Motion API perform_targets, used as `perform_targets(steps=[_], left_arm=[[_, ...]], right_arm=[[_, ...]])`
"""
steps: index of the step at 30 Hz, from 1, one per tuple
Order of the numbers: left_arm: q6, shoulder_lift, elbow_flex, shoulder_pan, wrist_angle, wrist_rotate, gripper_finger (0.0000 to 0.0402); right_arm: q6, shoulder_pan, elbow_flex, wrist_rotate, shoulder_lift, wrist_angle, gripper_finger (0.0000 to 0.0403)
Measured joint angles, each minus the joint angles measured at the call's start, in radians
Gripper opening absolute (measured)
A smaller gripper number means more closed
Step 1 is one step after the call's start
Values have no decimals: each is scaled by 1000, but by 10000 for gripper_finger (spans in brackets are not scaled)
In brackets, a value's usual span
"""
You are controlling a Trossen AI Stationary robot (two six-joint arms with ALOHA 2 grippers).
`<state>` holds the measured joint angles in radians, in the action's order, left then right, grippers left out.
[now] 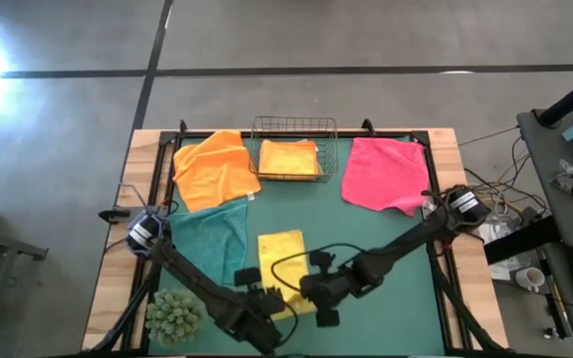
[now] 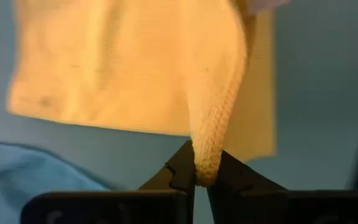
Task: Fold microfiber towels
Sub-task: Fold the yellow microfiber cloth
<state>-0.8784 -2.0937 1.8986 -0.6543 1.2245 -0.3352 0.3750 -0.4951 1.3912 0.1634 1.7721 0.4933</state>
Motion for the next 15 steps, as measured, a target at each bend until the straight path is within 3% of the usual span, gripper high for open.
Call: perform_targets(steps=[15], left_arm=[[134,17,-163,145,76,-57,2]], right_arm=[[-179,172,-13,23,9,35,8]])
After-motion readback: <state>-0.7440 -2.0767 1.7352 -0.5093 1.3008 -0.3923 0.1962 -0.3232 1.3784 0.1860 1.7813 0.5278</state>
